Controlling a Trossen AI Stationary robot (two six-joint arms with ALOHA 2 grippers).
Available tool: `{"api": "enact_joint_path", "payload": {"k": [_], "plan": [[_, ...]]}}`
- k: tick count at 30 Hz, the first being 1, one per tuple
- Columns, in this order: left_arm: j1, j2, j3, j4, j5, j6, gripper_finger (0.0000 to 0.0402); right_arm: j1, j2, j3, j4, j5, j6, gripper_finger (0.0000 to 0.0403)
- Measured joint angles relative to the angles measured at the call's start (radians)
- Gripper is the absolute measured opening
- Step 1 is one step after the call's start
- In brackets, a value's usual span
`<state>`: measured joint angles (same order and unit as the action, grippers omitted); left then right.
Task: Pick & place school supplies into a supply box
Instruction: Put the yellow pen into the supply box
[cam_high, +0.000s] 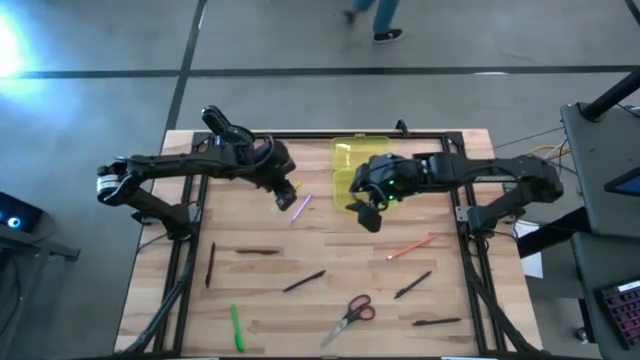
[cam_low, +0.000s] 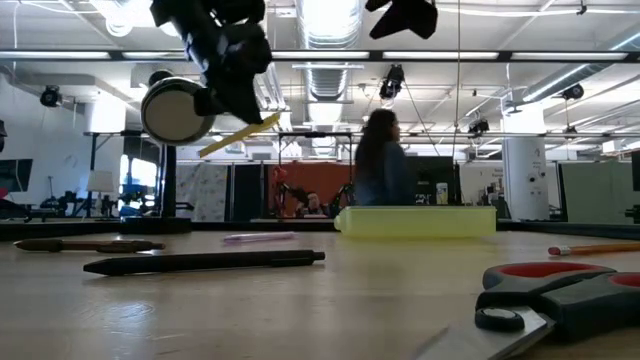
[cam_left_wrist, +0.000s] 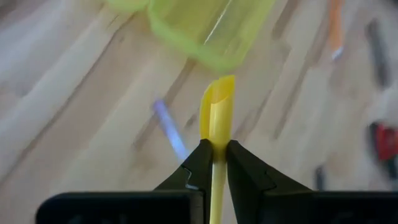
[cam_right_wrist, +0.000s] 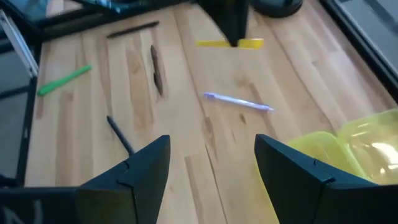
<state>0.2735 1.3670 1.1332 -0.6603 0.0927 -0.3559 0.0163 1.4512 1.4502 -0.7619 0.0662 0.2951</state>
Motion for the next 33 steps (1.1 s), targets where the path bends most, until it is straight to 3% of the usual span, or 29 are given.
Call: {"api": "enact_joint_path", "payload": {"k": [10,15,22,33], "plan": [[-0.003,0.0,-0.001,0.284,0.024,-0.222,0.0002,-0.003,0.04,0.0,0.19,0.024,0.04,0.0226],[-0.003,0.0,-0.002,0.416,0.008,-0.338,0.0001,-0.004,0.042,0.0,0.187,0.171,0.093,0.0226],[-0.003,0.0,-0.01,0.406,0.006,-0.338,0.0001,-0.008,0.031,-0.005,0.099,0.189,0.175,0.0226],[-0.003,0.0,-0.01,0.282,-0.006,-0.213,0.0,-0.008,0.02,-0.026,0.092,0.192,0.225,0.0226]]}}
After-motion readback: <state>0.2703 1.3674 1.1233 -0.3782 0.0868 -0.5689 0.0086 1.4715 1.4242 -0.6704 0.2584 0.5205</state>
